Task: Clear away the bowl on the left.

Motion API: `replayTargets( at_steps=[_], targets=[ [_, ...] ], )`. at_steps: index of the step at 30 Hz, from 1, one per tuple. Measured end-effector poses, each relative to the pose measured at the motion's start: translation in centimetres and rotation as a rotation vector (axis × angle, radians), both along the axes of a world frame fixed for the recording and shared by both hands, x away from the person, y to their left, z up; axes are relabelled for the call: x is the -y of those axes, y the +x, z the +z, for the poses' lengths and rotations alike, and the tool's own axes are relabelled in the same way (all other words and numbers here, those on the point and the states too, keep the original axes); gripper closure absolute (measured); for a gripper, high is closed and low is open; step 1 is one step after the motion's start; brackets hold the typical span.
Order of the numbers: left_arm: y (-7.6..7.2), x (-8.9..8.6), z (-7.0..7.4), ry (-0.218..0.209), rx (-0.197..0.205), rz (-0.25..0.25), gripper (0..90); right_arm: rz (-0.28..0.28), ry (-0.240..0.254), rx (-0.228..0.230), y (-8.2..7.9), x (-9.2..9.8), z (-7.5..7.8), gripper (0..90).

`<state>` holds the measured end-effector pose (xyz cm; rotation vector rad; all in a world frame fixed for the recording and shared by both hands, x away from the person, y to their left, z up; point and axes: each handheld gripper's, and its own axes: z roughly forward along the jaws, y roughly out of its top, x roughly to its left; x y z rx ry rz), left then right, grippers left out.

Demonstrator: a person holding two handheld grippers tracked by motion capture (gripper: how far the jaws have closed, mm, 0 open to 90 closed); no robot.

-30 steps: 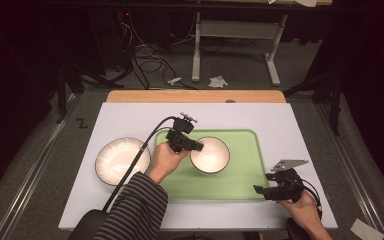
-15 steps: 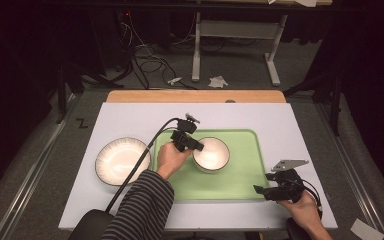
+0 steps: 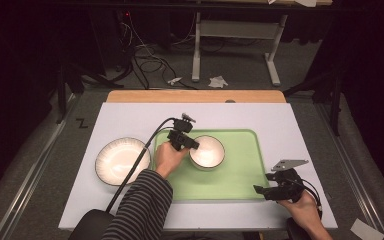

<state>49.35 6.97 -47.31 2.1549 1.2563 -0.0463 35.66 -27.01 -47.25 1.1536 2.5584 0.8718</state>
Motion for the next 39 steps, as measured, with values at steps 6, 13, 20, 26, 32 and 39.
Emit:
replayTargets(
  at_steps=[6,13,20,26,32,39],
  targets=[
    [0.1,-0.9,-0.7,-0.027,-0.024,0.029,81.9,0.001,-0.005,0.007,0.0,0.0,0.0,34.2],
    [-0.1,-0.7,-0.8,-0.019,0.012,0.011,81.5,-0.006,-0.003,0.000,0.0,-0.1,0.0,34.2],
    [-0.5,-0.8,-0.3,-0.014,0.031,-0.003,65.8,-0.009,0.000,-0.006,0.0,-0.1,0.0,34.1],
    [-0.9,-1.3,0.7,-0.011,0.083,0.011,53.9,-0.005,-0.004,0.002,0.0,-0.1,0.0,34.1],
    [-1.3,-2.1,1.9,-0.014,0.098,0.016,51.6,-0.009,-0.002,-0.001,0.0,0.0,0.0,34.1],
    [-2.1,-3.2,2.8,-0.003,0.114,0.005,49.4,-0.009,-0.002,-0.005,0.0,-0.1,0.0,34.2]
  ],
)
